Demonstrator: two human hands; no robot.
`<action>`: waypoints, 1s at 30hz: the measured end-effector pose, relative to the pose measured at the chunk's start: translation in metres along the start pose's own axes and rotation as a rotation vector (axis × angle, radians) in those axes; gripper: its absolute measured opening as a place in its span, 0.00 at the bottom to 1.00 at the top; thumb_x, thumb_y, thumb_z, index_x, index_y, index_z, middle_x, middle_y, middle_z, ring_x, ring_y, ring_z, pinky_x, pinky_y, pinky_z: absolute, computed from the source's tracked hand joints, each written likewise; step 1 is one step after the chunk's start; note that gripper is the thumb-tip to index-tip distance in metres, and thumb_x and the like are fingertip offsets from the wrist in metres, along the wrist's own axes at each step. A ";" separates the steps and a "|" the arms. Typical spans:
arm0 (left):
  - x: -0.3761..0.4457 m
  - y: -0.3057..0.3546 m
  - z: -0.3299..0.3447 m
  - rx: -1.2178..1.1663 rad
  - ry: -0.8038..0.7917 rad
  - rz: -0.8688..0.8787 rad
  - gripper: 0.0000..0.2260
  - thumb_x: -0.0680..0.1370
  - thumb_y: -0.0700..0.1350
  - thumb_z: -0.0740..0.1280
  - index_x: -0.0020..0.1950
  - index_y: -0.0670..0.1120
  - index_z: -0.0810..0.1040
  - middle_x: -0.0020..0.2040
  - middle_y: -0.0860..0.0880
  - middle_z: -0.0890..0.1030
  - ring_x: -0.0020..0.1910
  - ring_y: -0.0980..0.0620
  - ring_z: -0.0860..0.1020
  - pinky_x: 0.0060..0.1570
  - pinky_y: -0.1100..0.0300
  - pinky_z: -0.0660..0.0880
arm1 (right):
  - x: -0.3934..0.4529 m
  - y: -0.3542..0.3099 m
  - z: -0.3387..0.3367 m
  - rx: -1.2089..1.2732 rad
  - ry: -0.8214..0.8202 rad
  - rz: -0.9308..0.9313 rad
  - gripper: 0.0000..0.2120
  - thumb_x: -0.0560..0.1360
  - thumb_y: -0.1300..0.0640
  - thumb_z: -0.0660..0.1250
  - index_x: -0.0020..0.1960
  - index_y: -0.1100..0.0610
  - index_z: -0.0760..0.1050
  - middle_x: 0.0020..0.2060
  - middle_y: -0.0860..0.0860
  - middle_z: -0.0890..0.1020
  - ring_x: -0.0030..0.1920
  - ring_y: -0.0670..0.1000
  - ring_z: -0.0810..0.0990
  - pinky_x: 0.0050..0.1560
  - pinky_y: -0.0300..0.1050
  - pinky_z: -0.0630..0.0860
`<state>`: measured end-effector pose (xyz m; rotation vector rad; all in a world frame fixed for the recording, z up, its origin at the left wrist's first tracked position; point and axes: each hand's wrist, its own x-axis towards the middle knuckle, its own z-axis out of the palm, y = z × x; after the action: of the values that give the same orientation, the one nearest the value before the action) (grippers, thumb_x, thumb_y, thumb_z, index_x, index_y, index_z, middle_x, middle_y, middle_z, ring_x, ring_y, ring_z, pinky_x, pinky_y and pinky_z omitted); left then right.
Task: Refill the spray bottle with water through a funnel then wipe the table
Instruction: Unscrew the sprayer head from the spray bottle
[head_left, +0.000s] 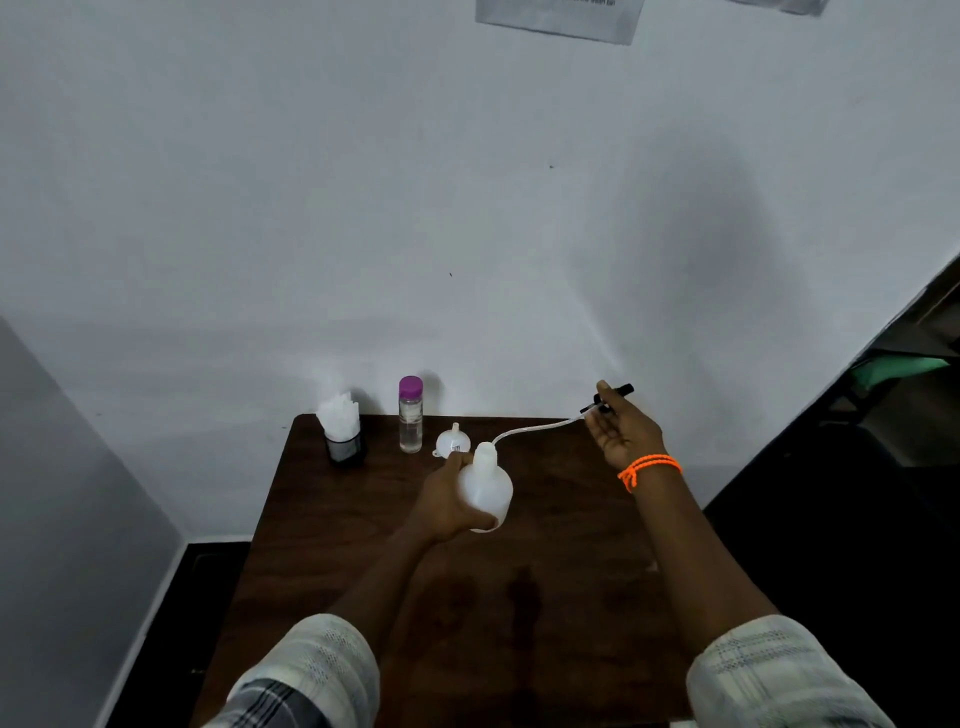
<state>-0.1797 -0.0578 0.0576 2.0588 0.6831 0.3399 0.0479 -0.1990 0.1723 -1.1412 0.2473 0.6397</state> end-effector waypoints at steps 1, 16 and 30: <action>-0.001 -0.001 0.000 -0.001 -0.001 0.003 0.40 0.60 0.48 0.84 0.68 0.49 0.70 0.57 0.56 0.74 0.56 0.55 0.74 0.52 0.62 0.69 | 0.001 0.002 -0.003 0.006 0.004 0.006 0.08 0.71 0.61 0.79 0.44 0.61 0.80 0.43 0.56 0.83 0.43 0.51 0.83 0.36 0.42 0.84; 0.000 -0.020 0.011 -0.022 -0.035 -0.009 0.39 0.56 0.52 0.82 0.65 0.54 0.73 0.59 0.57 0.78 0.58 0.57 0.76 0.55 0.60 0.73 | 0.013 0.010 -0.018 0.020 0.008 0.035 0.06 0.72 0.62 0.77 0.43 0.61 0.80 0.41 0.56 0.83 0.43 0.51 0.83 0.37 0.42 0.84; -0.005 -0.045 0.024 -0.089 0.006 -0.175 0.37 0.58 0.49 0.82 0.63 0.54 0.70 0.58 0.55 0.75 0.56 0.56 0.75 0.47 0.65 0.70 | 0.039 0.017 -0.048 -0.159 -0.110 0.133 0.02 0.77 0.63 0.69 0.46 0.59 0.80 0.34 0.53 0.85 0.39 0.50 0.86 0.38 0.42 0.84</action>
<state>-0.1873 -0.0579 0.0072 1.8997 0.8311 0.2714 0.0751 -0.2245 0.1201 -1.2443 0.1819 0.8495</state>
